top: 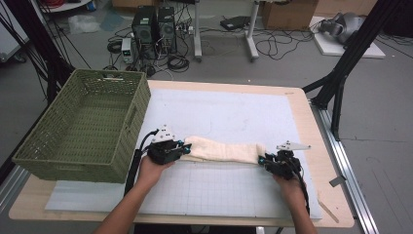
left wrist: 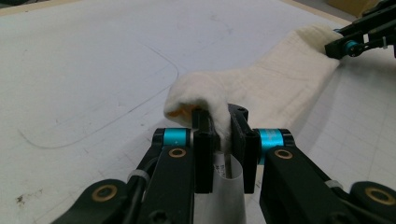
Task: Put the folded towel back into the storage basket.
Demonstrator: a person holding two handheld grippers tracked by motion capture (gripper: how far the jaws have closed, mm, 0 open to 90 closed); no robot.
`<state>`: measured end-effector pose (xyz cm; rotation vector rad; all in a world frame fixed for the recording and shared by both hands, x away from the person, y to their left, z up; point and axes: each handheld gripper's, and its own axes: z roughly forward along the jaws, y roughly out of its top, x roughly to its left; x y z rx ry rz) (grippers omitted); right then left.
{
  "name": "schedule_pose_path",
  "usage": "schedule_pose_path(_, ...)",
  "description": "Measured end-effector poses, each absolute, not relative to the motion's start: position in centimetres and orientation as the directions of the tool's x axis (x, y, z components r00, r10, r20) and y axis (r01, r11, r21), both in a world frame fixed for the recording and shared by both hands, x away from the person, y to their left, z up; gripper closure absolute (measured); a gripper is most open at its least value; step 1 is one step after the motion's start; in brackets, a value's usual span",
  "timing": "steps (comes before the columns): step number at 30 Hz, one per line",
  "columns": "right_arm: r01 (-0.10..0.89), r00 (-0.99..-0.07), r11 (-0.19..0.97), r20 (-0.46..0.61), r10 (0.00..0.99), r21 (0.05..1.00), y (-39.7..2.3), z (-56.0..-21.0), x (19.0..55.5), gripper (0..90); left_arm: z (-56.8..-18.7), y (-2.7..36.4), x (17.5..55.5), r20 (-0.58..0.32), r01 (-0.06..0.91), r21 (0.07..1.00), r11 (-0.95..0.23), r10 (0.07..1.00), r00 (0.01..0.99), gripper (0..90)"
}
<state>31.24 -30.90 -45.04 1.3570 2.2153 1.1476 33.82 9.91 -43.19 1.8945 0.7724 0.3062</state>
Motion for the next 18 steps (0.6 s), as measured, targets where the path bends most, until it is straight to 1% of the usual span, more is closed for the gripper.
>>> schedule_pose_path(1, 0.61, -0.511, 0.23, 0.155, 0.846, 0.758, -30.89, -45.05, 31.25, 76.5, -43.32, 9.95, 33.77, -0.128, 0.376, 0.886, -0.272, 0.636, 0.761, 81.1)
schedule_pose_path(4, 0.615, -0.515, 0.226, 0.168, 0.841, 0.755, -30.92, -45.02, 31.25, 78.4, -43.55, 10.1, 33.55, -0.124, 0.375, 0.886, -0.274, 0.638, 0.76, 81.1)
schedule_pose_path(11, 0.576, -0.544, 0.243, 0.144, 0.827, 0.78, -31.3, -44.81, 31.1, 79.5, -43.44, 10.27, 33.34, -0.118, 0.365, 0.89, -0.272, 0.636, 0.763, 81.1)
schedule_pose_path(18, 0.539, -0.544, 0.225, 0.132, 0.829, 0.812, -31.73, -44.23, 30.8, 79.8, -43.4, 10.19, 33.29, -0.117, 0.357, 0.896, -0.265, 0.634, 0.765, 81.1)
